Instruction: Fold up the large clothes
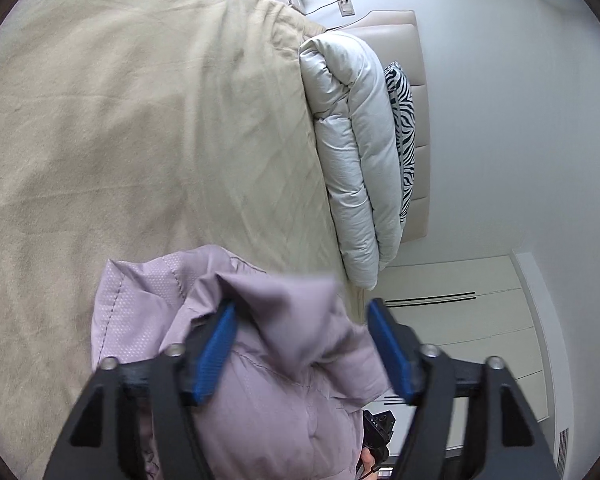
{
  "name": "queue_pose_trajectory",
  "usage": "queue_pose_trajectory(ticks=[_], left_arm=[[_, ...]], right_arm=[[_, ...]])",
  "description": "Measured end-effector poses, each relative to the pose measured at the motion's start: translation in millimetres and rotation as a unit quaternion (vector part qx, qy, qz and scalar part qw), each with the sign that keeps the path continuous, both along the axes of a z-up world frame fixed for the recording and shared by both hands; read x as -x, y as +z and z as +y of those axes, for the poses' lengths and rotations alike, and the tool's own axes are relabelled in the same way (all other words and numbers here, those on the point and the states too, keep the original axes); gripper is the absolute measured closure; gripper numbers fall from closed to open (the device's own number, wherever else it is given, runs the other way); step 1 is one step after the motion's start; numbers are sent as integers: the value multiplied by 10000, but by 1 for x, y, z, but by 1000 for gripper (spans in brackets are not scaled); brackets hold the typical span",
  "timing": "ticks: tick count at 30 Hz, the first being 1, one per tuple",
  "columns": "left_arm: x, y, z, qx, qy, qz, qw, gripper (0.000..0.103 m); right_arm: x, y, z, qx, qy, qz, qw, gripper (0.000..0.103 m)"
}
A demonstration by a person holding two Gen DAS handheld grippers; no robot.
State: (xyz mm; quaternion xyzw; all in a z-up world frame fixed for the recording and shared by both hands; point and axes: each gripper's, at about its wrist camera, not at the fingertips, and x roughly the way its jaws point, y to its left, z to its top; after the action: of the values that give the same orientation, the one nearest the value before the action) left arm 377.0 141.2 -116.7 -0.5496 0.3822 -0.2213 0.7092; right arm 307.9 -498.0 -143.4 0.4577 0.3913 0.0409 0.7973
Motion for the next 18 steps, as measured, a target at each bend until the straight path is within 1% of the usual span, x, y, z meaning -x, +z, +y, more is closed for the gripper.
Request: queue_pose_trajectory(ticks=[1,3,5,6,7,9,11,13,14,16,17,18], left_arm=[[4,6,2,-51,52,-53,10000,13],[12,17,5,-117,108,-106,9998,11],[22,29,7,-205,104,-173,9996,11],[28,37,6,-345,86,-265,9990,11],[34,46,2,-570,40,-395,9976,11],[46,66,-11,-1111,-118,-672,9915,11],[56,82,-32,-1476,-388,-925,9839,11],[67,94,-54,-1783,-684,-1155,9748,11],[71,100,-65,-1965,-797,-1279,9688,11],[79,111,-89,-2350,-1033,-1541,9541,12],[83,116,-102,-2580,-1148,-1676,9445,13],[87,121,-114,-2845,-1246,-1815,9331,14]], right_arm=[[-1,-1,-1,-78,20,-40,10000,85],[0,1,-2,-139,38,-119,9998,83],[7,7,-1,-74,83,-155,9998,82],[9,10,-1,-38,101,-157,9998,81],[15,15,-2,-13,110,-167,9998,79],[19,21,-2,-6,110,-239,9997,75],[29,29,-4,15,133,-271,9995,61],[35,34,-6,-66,169,-387,9991,24],[40,40,-7,-29,125,-434,9990,20],[51,55,-7,197,94,-462,9987,19],[55,63,-5,334,135,-434,9984,19],[61,72,-1,485,187,-429,9977,19]])
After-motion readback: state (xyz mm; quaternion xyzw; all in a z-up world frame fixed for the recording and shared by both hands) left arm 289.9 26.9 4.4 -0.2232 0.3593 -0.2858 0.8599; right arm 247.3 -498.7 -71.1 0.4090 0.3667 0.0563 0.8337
